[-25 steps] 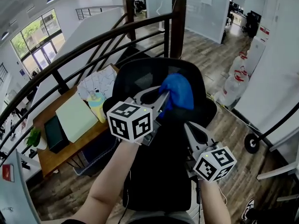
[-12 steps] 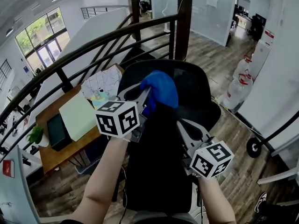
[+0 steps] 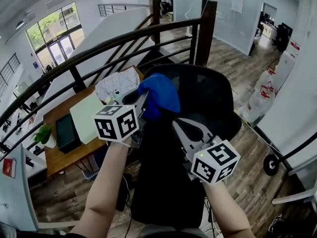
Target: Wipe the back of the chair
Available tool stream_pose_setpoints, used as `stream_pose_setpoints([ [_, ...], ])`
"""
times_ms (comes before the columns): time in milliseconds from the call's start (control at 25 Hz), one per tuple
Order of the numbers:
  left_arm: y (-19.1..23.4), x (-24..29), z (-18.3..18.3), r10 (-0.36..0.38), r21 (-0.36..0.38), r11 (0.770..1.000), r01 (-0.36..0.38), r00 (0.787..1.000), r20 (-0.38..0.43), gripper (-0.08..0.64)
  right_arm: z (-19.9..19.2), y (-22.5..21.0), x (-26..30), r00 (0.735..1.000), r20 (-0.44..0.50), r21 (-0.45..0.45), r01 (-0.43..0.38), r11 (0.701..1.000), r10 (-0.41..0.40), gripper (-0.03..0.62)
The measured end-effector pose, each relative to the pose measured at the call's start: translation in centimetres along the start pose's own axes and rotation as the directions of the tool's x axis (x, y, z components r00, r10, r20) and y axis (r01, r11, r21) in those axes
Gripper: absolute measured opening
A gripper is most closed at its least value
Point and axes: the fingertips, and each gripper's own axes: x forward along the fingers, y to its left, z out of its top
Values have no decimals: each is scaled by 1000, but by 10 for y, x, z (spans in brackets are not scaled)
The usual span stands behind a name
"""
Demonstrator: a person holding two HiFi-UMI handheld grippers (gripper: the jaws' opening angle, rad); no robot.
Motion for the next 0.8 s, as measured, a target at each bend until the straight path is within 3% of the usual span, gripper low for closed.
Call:
stream_pose_setpoints([
  [200, 19, -18, 0, 51, -4, 999, -51, 999, 9, 60, -8, 20, 16, 999, -41, -56, -35, 998, 33, 29],
  [480, 27, -54, -3, 103, -15, 995, -103, 994, 38, 58, -23, 12, 5, 998, -59, -26, -1, 1000, 0, 29],
  [800, -4, -75, -43, 45, -14, 999, -45, 999, -3, 60, -35, -13, -22, 995, -62, 21, 80, 997, -79, 29],
])
